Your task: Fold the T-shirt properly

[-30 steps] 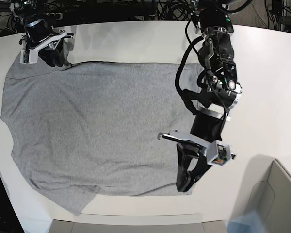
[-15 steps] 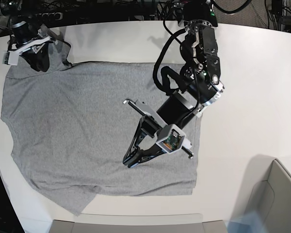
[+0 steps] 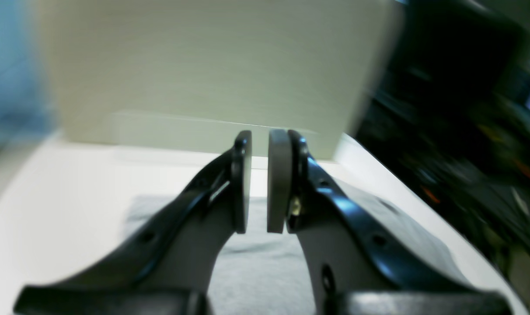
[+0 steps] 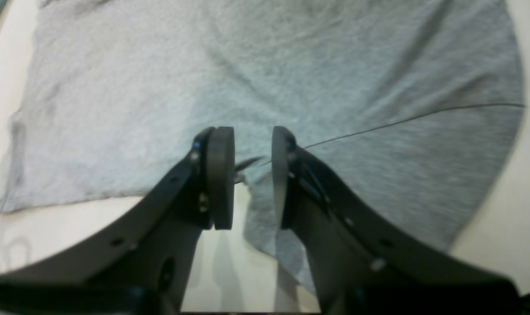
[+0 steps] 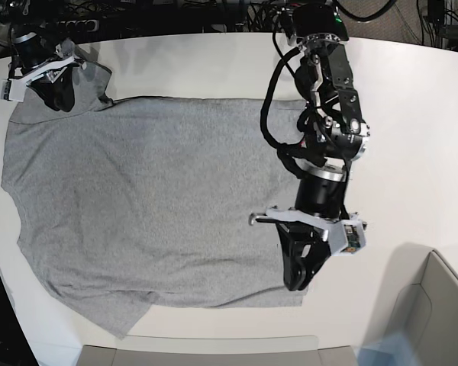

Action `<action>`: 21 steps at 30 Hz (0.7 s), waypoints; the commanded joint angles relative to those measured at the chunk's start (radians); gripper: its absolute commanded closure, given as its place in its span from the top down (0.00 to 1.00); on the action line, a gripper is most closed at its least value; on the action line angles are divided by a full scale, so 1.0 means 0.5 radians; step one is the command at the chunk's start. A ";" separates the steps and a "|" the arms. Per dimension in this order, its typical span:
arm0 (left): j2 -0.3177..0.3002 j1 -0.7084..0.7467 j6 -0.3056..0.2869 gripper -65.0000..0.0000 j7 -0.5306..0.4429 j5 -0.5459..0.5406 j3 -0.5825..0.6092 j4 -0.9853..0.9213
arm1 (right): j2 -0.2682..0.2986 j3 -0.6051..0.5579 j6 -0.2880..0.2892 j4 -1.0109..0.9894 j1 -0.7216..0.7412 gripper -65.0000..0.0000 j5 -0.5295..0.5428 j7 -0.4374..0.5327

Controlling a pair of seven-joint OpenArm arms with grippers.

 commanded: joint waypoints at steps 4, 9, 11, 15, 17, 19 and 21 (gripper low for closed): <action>0.019 -0.042 0.236 0.13 -0.058 -0.017 0.110 -0.039 | 0.027 0.014 0.014 0.034 -0.019 0.24 0.014 0.047; 0.019 -0.097 0.497 0.13 -0.082 -0.017 0.217 -0.275 | 0.027 0.014 0.014 0.034 -0.019 0.24 0.014 0.047; 0.019 -0.180 0.561 0.13 -0.086 -0.017 0.223 -0.438 | 0.027 0.014 0.014 0.034 -0.022 0.24 0.014 0.047; 0.019 -0.244 0.607 0.13 -0.089 -0.035 0.226 -0.468 | 0.033 -0.020 0.014 0.034 -0.022 0.24 0.011 0.047; 0.019 -0.247 0.604 0.13 -0.092 -0.039 0.248 -0.404 | 0.036 -0.026 0.014 0.034 -0.022 0.24 0.011 0.047; 0.016 -0.250 0.561 0.13 -0.129 -0.042 0.328 -0.379 | 0.039 -0.026 0.014 0.034 -0.022 0.24 0.011 0.047; 0.016 -0.253 0.420 0.13 -0.202 -0.042 0.395 -0.379 | 0.042 -0.026 0.014 0.031 -0.022 0.24 0.011 0.047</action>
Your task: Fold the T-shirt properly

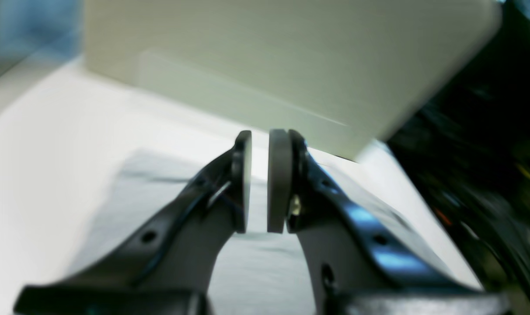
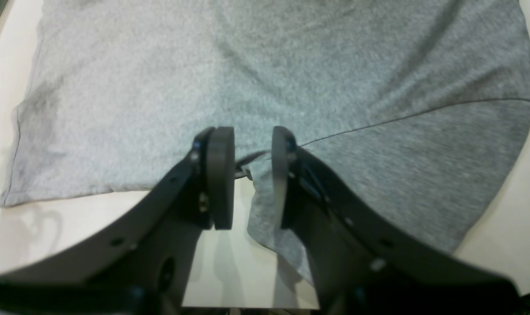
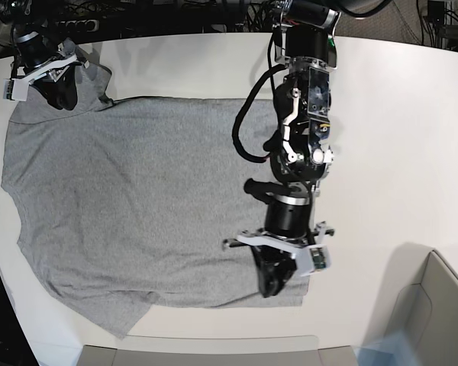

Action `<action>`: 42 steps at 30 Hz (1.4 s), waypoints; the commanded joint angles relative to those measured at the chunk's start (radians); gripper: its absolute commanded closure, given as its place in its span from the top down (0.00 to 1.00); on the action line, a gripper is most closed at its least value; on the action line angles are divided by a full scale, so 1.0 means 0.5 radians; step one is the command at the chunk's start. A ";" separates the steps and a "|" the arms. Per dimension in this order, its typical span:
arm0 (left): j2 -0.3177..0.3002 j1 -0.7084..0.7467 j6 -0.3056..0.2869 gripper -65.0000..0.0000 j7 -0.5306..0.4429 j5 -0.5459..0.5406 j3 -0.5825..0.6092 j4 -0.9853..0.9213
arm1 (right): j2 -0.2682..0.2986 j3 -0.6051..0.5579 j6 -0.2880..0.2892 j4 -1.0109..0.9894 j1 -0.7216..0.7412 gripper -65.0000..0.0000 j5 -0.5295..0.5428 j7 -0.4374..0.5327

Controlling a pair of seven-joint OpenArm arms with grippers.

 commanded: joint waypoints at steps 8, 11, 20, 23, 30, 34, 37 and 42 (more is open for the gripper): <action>0.021 -0.050 -0.556 0.13 -0.175 -0.085 0.115 -0.020 | 0.082 0.019 0.015 0.030 -0.013 0.24 0.012 0.046; 0.021 -0.071 -0.474 0.13 -0.175 -0.082 0.112 -0.073 | 0.085 0.022 0.015 0.030 -0.013 0.24 0.012 0.046; 0.021 -0.194 -0.369 0.13 0.024 -0.085 0.008 -0.122 | 0.091 0.016 0.015 0.030 -0.010 0.24 0.012 0.046; 0.021 -0.243 -0.369 0.13 0.116 -0.088 0.001 -0.122 | 0.091 0.019 0.015 0.030 -0.010 0.24 0.012 0.046; 0.021 -0.304 -0.369 0.19 0.306 -0.097 0.017 -0.125 | 0.091 0.028 0.018 0.030 -0.010 0.24 0.015 0.046; -0.007 -0.292 -0.369 0.27 0.325 -0.330 0.008 -0.119 | 0.094 0.031 0.042 0.030 -0.010 0.25 0.024 0.021; -0.068 -0.304 -0.369 0.32 0.438 -0.496 0.001 -0.119 | 0.082 0.083 0.211 0.030 0.005 0.25 0.027 -0.101; -0.092 -0.301 -0.369 0.32 0.491 -0.527 0.001 -0.122 | 0.009 0.194 0.456 0.030 0.079 0.25 0.030 -0.212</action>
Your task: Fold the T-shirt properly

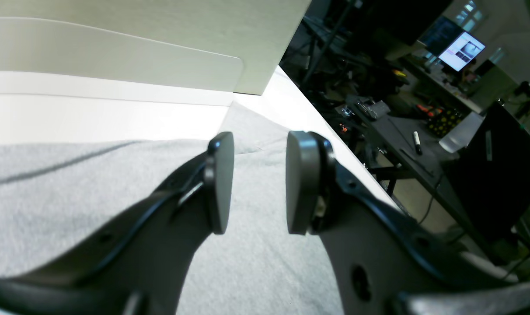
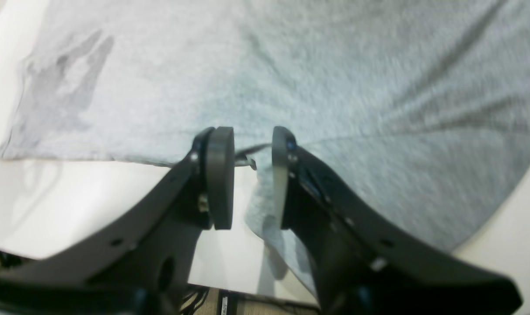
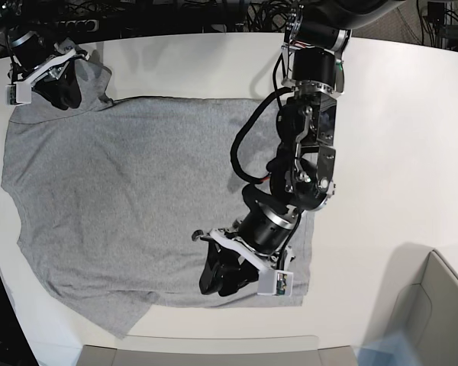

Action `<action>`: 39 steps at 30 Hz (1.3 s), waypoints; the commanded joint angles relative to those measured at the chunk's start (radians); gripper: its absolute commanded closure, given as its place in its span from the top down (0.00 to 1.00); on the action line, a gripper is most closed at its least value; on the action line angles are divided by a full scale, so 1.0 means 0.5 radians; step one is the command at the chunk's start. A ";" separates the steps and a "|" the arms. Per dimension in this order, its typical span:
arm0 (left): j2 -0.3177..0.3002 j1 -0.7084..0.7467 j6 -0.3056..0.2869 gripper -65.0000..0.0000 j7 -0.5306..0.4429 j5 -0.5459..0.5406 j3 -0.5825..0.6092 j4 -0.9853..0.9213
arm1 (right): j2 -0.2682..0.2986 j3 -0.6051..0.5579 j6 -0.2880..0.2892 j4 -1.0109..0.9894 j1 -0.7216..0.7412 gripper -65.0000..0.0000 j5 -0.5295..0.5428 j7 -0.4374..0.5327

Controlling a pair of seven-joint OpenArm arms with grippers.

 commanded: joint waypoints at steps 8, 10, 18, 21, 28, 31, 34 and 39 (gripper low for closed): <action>-0.047 0.097 0.002 0.32 -0.034 0.079 0.003 0.092 | -0.108 0.276 0.054 0.028 0.008 0.24 0.029 -0.034; -0.090 0.162 0.002 0.31 -0.034 0.128 0.012 0.169 | -0.136 0.359 0.054 0.028 0.023 0.24 0.032 -0.187; -0.302 0.404 0.002 0.28 -0.034 0.140 0.015 0.344 | -0.286 0.758 0.073 -0.012 0.125 0.25 0.268 -0.614; -0.357 0.475 0.002 0.28 -0.034 0.140 0.018 0.402 | -0.271 0.773 0.073 -0.209 0.155 0.25 0.268 -0.666; -0.455 0.628 0.002 0.28 -0.034 0.140 0.009 0.451 | -0.246 0.770 0.140 -0.607 0.223 0.25 0.271 -0.666; -0.467 0.677 0.002 0.28 -0.034 0.137 0.009 0.479 | -0.246 0.770 0.150 -0.724 0.266 0.24 0.271 -0.666; -0.489 0.717 0.002 0.28 -0.034 0.137 0.009 0.500 | -0.243 0.758 0.150 -0.779 0.299 0.24 0.268 -0.666; -0.513 0.726 0.002 0.28 -0.034 0.137 0.012 0.516 | -0.246 0.748 0.143 -0.893 0.385 0.24 0.130 -0.669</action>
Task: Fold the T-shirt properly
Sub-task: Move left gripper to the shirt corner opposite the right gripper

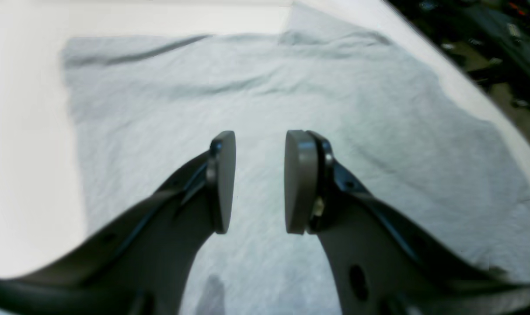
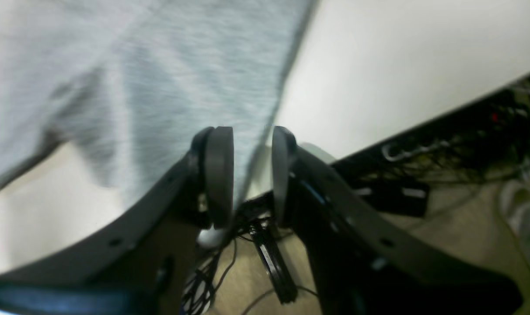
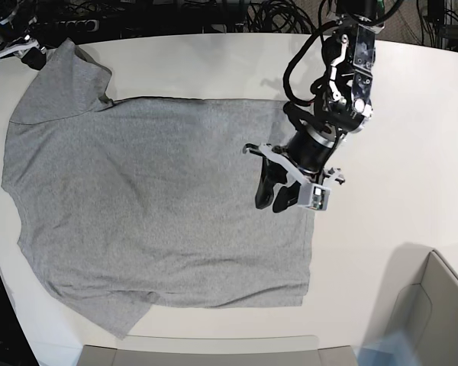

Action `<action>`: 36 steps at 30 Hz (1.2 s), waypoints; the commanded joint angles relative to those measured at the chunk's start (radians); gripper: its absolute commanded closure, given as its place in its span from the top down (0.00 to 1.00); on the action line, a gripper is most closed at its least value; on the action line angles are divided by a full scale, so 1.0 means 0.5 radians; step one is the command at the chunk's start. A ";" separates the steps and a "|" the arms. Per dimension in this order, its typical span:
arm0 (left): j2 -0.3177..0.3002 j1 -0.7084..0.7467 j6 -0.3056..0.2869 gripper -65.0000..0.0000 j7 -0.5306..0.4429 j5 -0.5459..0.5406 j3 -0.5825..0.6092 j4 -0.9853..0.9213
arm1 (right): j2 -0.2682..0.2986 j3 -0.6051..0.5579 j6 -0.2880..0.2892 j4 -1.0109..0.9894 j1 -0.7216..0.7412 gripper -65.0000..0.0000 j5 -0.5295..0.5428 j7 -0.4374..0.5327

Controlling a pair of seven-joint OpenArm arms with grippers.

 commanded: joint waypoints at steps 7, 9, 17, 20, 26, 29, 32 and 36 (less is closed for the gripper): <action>0.005 -0.031 -0.017 0.28 -0.059 -0.021 -0.006 0.040 | 0.038 0.014 0.023 -0.152 0.099 0.24 -0.035 0.036; 0.005 -0.001 -0.017 0.28 -0.059 -0.021 -0.006 0.040 | 0.038 0.011 0.020 -0.204 0.117 0.24 -0.038 0.036; -0.028 0.036 -0.017 0.28 -0.023 -0.028 -0.025 0.040 | 0.041 -0.142 0.020 -0.272 0.154 0.24 -0.038 0.036; -0.025 0.079 -0.017 0.28 0.073 -0.055 -0.169 0.040 | 0.041 -0.179 0.020 -0.272 0.154 0.24 -0.038 0.036; -0.041 0.131 -0.017 0.29 0.392 -0.651 -0.690 -0.009 | 0.054 -0.179 0.023 -0.244 0.148 0.24 -0.038 0.036; -0.050 0.134 -0.017 0.29 0.560 -0.862 -0.881 -0.116 | 0.069 -0.179 0.023 -0.180 0.139 0.24 -0.038 0.036; -0.074 0.193 -0.011 0.28 0.634 -0.868 -0.927 -0.190 | 0.078 -0.179 0.020 -0.122 0.139 0.24 -0.038 0.036; -0.078 0.312 0.207 0.28 0.652 -0.868 -0.930 -0.193 | 0.081 -0.179 0.020 -0.088 0.136 0.24 -0.038 0.033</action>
